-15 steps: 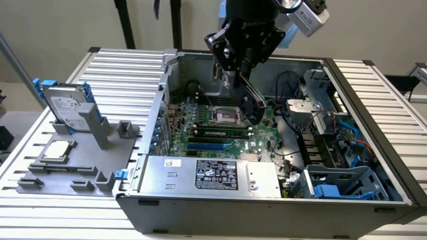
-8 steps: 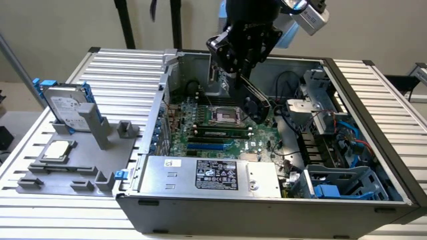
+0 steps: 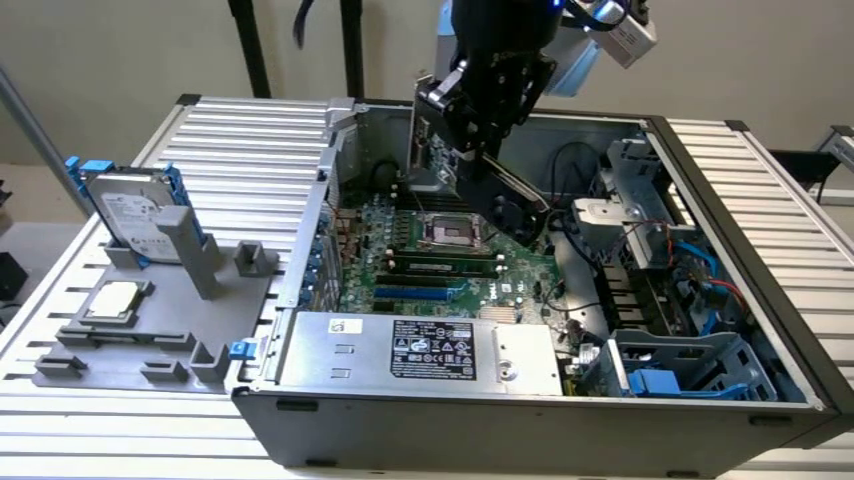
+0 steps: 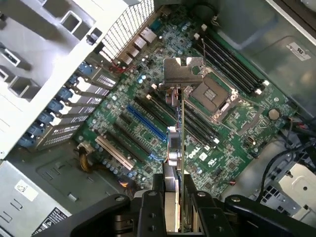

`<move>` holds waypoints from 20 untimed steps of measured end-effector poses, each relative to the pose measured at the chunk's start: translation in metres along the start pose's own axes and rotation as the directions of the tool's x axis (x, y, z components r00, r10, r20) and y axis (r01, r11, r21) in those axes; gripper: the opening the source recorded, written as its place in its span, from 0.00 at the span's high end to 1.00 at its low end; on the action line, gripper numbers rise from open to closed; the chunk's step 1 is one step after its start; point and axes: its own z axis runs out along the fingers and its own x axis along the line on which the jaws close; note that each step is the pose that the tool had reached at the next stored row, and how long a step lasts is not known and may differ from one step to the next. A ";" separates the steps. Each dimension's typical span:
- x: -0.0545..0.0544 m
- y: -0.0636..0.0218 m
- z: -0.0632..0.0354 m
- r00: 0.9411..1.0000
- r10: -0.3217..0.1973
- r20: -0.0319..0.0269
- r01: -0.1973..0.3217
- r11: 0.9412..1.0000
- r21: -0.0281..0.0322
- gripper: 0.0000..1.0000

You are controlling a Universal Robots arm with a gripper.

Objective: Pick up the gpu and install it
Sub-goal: 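Insert the gpu into the slot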

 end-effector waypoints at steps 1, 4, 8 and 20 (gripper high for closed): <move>0.000 0.0000 0.0004 1.000 -0.018 0.000 0.018 1.000 0.000 0.73; 0.000 0.0000 0.0017 0.997 -0.072 0.000 0.072 0.997 0.001 0.73; 0.000 0.0000 0.0033 0.989 -0.145 0.000 0.145 0.989 0.002 0.73; 0.000 -0.0001 0.0088 0.935 -0.356 -0.002 0.356 0.935 0.003 0.73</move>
